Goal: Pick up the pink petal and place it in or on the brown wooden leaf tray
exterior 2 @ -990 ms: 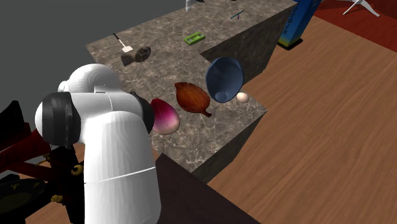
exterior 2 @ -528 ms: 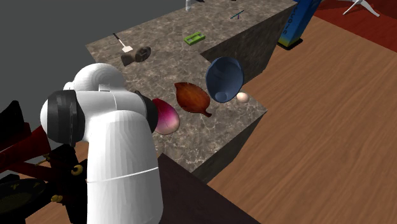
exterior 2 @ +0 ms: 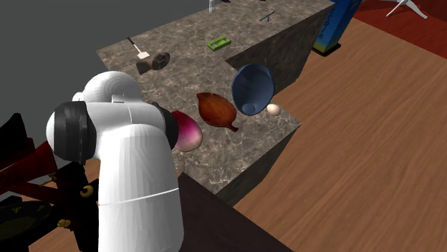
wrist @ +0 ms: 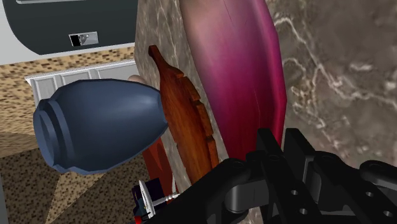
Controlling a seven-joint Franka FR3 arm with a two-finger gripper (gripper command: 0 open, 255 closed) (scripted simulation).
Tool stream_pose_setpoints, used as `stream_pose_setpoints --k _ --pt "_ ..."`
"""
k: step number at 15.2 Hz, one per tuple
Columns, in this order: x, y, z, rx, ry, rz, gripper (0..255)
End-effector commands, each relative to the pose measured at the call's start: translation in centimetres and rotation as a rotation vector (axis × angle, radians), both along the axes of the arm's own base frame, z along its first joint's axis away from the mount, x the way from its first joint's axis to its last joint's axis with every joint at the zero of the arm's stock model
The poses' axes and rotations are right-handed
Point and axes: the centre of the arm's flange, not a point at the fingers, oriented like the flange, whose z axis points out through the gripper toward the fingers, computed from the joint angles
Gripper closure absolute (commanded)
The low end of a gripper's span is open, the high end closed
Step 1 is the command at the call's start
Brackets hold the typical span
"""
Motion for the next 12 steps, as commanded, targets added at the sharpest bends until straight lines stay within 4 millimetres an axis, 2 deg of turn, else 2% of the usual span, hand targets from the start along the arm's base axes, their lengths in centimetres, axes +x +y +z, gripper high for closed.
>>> stream_pose_setpoints --k 1,5,12 --pt "0.0 0.0 0.0 0.0 0.0 0.0 255" --pt "-0.1 0.0 -0.1 0.0 0.0 0.0 255" --pt "-0.1 0.0 3.6 0.0 0.0 0.0 255"
